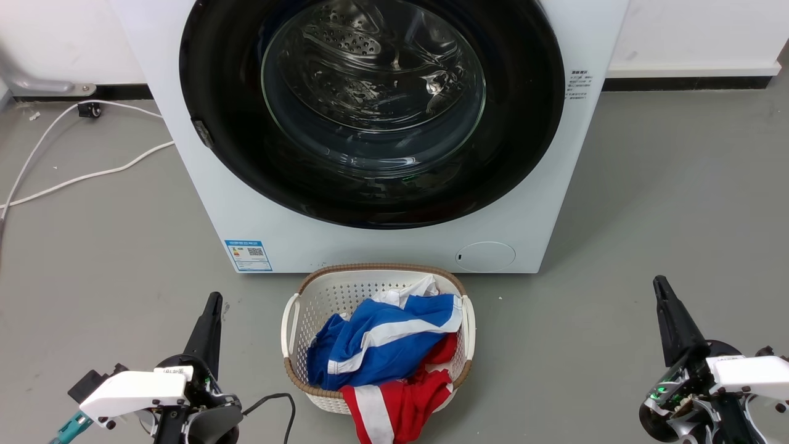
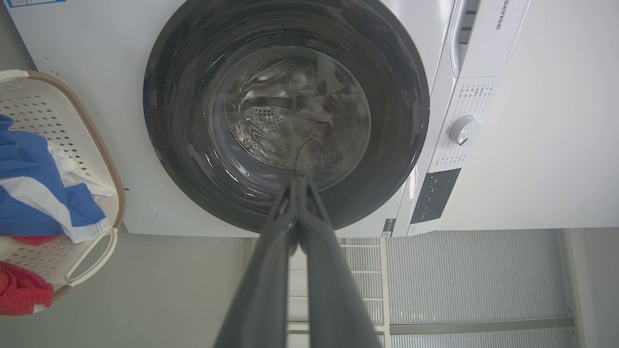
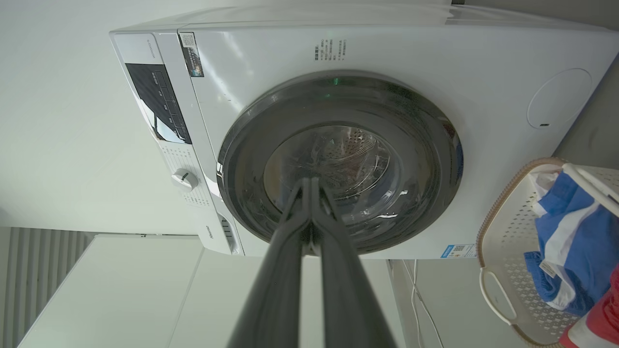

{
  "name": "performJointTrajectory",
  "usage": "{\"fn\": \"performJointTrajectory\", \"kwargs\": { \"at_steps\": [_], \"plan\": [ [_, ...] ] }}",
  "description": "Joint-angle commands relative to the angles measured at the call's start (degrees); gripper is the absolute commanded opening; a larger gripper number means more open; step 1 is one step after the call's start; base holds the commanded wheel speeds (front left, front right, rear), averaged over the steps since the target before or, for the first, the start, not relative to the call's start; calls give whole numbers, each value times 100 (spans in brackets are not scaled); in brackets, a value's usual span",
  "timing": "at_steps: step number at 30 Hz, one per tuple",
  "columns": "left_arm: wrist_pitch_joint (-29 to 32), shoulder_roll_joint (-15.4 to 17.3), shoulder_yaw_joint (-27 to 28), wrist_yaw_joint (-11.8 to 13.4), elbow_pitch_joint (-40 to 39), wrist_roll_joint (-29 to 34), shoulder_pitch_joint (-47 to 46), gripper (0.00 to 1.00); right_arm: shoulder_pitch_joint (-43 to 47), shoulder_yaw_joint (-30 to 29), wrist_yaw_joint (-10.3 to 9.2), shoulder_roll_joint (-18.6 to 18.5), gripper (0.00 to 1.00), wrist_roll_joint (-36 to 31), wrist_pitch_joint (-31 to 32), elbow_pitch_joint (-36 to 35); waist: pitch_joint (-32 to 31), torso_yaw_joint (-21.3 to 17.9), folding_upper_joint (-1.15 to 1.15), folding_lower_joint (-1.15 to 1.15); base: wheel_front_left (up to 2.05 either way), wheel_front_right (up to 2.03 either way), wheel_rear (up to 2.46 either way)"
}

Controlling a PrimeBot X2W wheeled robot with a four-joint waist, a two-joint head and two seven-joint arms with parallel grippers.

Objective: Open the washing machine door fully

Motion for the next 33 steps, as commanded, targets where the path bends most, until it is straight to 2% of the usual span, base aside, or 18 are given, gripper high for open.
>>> {"fn": "performJointTrajectory", "kwargs": {
  "at_steps": [1,18,19,27,33],
  "plan": [
    [14,-4,8,-15,4,-9,-44,0,-69,-9,0,19,0,-29,20,9,0,0,0,0,0,0,0],
    [14,-4,7,-16,4,-9,-43,0,-70,-24,0,29,0,-39,31,10,0,0,0,0,0,0,0],
    [-1,0,0,1,2,0,0,100,-1,-18,0,12,100,-17,17,3,0,0,0,0,0,0,0],
    [-137,-23,-34,2,84,67,209,100,225,-12,-4,33,100,-111,-107,143,2,0,0,0,0,0,0],
    [-309,-21,-8,10,-80,688,232,100,271,-99,-3,35,100,-681,-275,16,11,1,0,0,0,0,0]
  ]
}}
